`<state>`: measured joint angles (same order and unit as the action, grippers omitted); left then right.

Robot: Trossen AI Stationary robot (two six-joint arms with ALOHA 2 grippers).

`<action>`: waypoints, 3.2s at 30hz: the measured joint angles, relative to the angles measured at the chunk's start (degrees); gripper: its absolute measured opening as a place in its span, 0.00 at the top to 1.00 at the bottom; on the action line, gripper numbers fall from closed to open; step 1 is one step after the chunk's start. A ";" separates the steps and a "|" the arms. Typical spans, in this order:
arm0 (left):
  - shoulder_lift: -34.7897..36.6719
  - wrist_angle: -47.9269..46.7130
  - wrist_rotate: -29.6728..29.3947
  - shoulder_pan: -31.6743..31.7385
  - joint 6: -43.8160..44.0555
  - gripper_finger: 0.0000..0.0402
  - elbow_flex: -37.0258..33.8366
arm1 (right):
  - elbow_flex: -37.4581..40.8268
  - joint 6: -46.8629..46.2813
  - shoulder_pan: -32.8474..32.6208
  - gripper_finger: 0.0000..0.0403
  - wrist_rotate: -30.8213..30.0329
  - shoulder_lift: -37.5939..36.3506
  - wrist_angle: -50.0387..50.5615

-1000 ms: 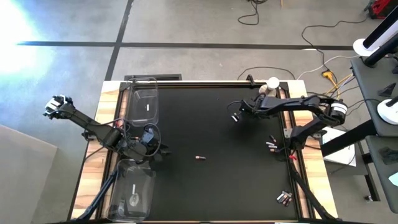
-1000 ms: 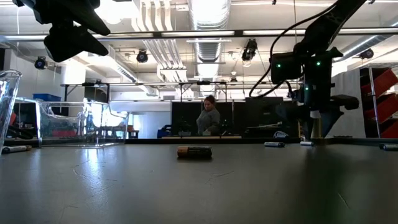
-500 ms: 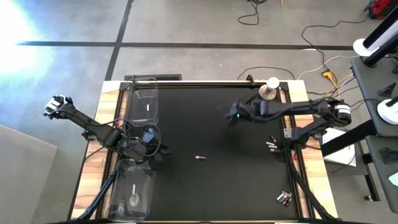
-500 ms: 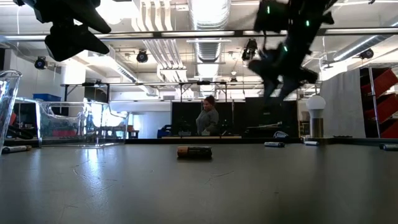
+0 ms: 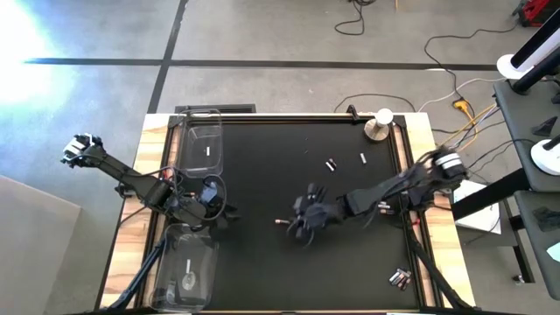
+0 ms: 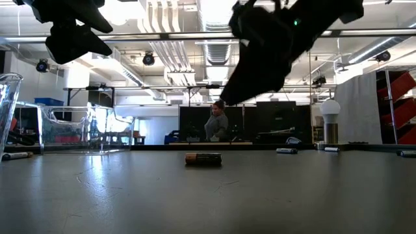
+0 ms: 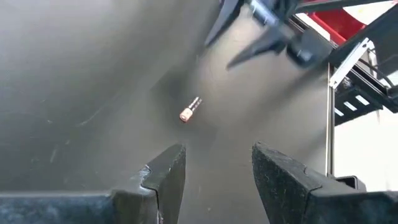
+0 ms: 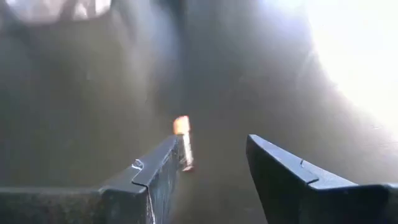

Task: Sort batteries
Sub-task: Move the black battery to the top right of the table

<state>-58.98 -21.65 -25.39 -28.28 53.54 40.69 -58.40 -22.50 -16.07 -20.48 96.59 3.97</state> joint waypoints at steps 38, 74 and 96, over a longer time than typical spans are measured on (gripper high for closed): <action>0.00 -3.16 -1.21 -3.54 -2.71 0.59 0.00 | -20.93 -8.56 5.67 0.89 3.33 14.35 23.32; 0.00 -3.24 -7.19 -3.01 -3.34 0.59 0.00 | 17.87 -49.49 32.79 0.88 -3.53 -15.57 36.38; 0.41 -6.88 -4.92 -2.97 -1.97 0.59 0.10 | 17.78 -52.09 34.04 0.79 -3.26 -9.48 29.11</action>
<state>-58.57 -28.53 -30.31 -31.24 51.56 40.79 -40.62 -74.58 17.98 -23.74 87.11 33.08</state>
